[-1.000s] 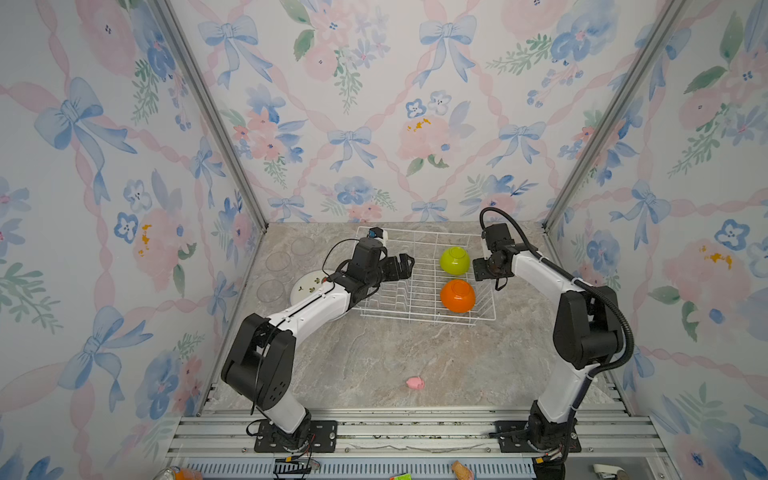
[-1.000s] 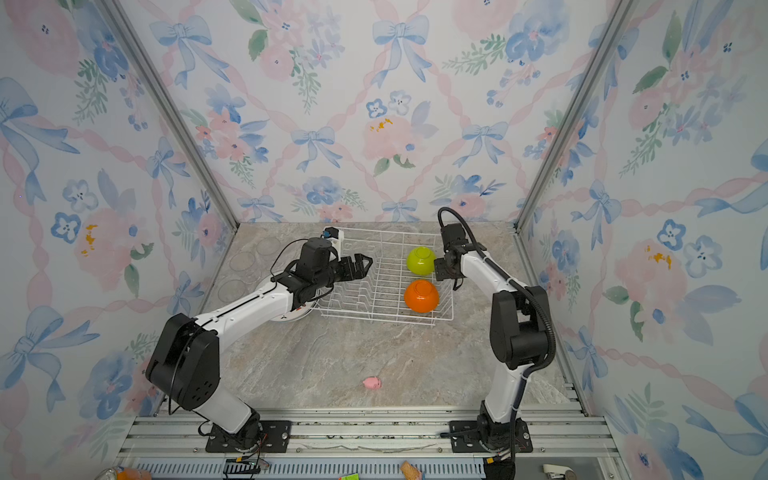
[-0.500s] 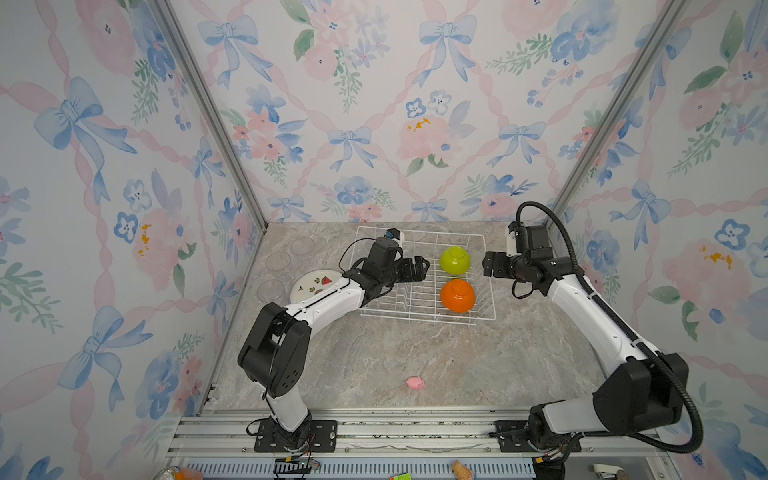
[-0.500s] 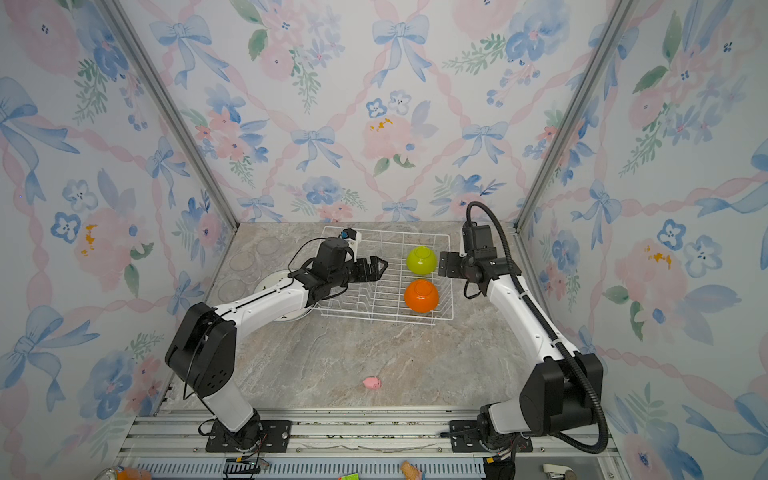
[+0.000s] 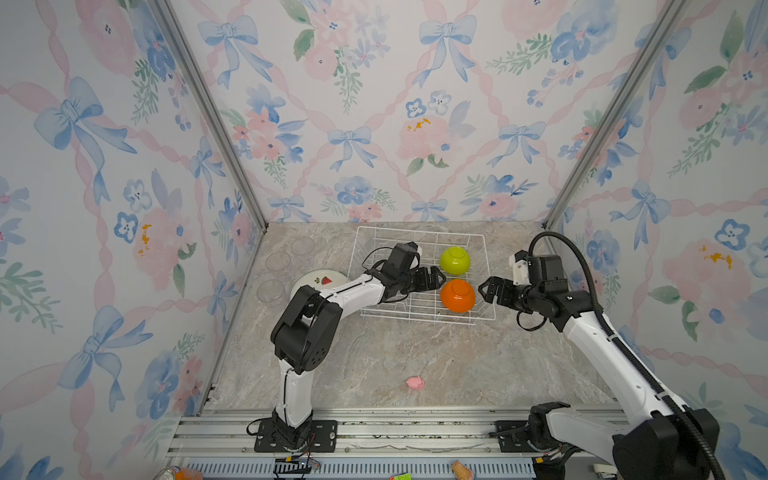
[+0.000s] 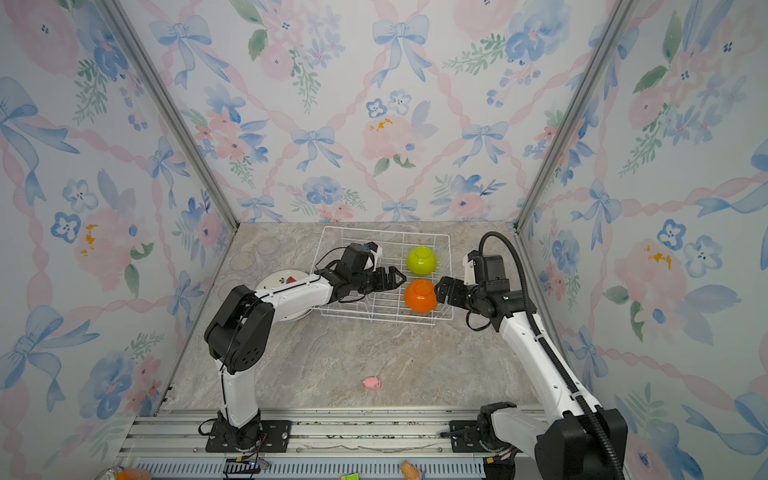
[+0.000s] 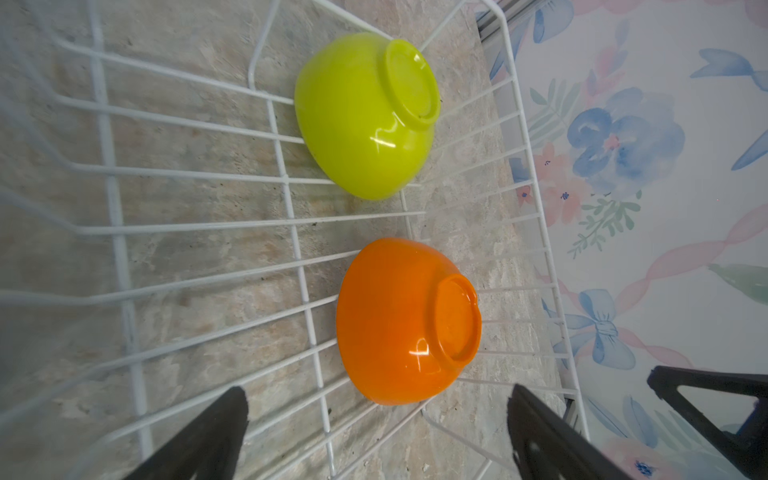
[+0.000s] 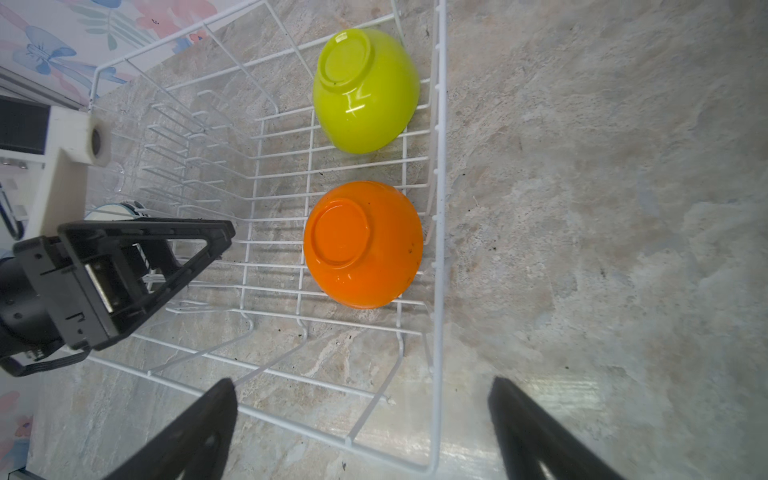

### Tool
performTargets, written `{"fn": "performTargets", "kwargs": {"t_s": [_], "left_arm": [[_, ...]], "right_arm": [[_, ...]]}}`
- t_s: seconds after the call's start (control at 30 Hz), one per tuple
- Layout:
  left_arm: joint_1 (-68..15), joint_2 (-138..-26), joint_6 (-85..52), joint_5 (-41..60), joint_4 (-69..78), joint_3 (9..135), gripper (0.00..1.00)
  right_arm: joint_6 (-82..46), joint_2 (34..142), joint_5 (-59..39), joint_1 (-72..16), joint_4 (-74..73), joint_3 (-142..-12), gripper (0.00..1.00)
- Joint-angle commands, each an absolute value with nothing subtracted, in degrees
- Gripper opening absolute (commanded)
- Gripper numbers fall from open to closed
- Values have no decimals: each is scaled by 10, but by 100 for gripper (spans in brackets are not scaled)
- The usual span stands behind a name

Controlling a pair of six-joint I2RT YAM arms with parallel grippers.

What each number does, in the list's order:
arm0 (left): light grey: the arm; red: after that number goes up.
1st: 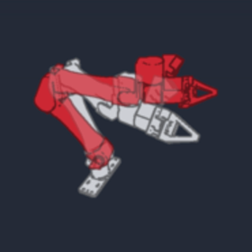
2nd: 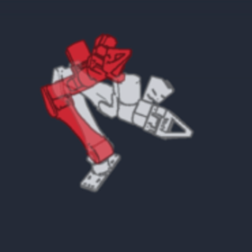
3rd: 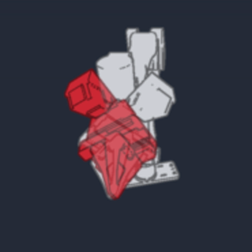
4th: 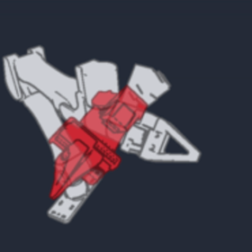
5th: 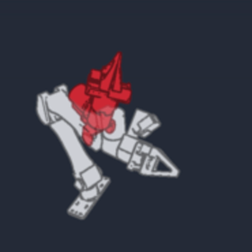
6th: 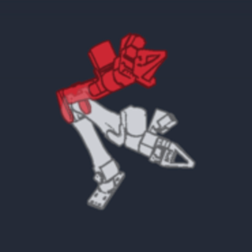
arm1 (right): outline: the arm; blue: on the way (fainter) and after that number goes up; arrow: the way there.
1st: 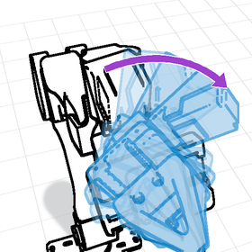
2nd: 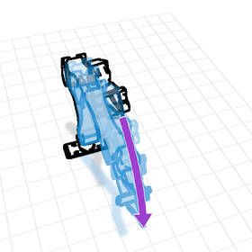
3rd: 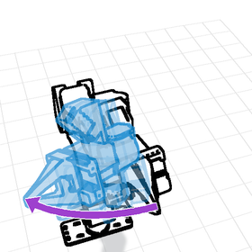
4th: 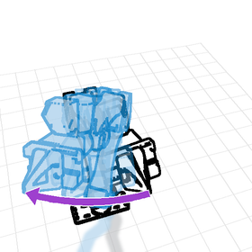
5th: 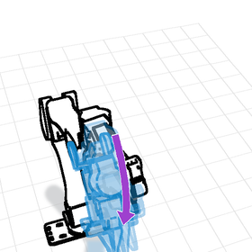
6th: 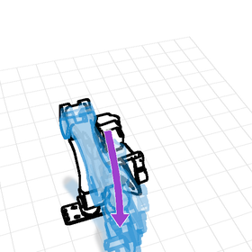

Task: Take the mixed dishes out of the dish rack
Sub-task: 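Move the left gripper over the rack to the orange bowl while the right holds still, then close the left gripper on the rim of the orange bowl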

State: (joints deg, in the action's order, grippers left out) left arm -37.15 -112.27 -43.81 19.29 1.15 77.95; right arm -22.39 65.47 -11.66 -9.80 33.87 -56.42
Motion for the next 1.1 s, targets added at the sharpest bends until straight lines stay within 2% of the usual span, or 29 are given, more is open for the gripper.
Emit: {"fn": "performTargets", "kwargs": {"t_s": [0.0,0.2,1.07], "left_arm": [[-380,-1139,-459,225,6,797,98],[-383,-1159,-486,262,25,797,98],[-387,-1224,-560,300,97,820,98]], "right_arm": [[-242,640,-134,-95,335,-545,97],[-251,631,-123,-96,308,-523,97],[-249,618,-119,-78,320,-517,97]]}}
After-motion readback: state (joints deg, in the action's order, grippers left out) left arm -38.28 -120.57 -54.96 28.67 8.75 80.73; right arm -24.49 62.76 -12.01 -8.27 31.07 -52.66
